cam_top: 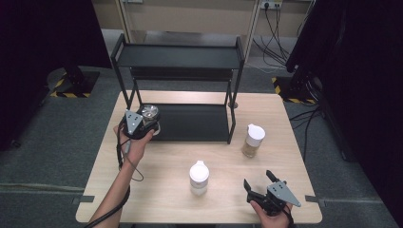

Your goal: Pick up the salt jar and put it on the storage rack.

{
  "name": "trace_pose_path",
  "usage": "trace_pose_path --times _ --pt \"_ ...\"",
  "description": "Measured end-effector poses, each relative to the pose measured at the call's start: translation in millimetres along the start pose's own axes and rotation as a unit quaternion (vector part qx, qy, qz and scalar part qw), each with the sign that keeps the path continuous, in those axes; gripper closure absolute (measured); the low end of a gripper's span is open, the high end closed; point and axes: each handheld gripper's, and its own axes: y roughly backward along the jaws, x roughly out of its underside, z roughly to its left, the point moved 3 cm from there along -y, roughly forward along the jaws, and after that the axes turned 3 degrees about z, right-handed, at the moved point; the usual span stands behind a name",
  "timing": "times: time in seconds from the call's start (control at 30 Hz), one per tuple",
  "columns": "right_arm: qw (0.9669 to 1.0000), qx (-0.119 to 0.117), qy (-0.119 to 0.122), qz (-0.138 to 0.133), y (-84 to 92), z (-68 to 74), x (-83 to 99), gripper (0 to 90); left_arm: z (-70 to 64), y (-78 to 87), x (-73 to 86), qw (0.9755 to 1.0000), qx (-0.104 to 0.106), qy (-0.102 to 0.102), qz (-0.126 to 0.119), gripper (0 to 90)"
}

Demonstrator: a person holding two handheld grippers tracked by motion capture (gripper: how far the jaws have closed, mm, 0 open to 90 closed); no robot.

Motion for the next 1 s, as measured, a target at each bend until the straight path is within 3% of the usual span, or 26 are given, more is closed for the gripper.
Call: trace_pose_path --times 0.53,1.0 --pt "1.0000 -0.001 -0.002 0.000 0.1 -0.3 0.0 7.5 0.3 -23.5 2.1 0.9998 -0.006 0.007 0.015 35.2" --pt "1.0000 -0.001 -0.001 0.000 -0.1 -0.2 0.0 7.5 3.7 -33.5 4.4 0.9996 -0.013 0.012 0.024 35.3"
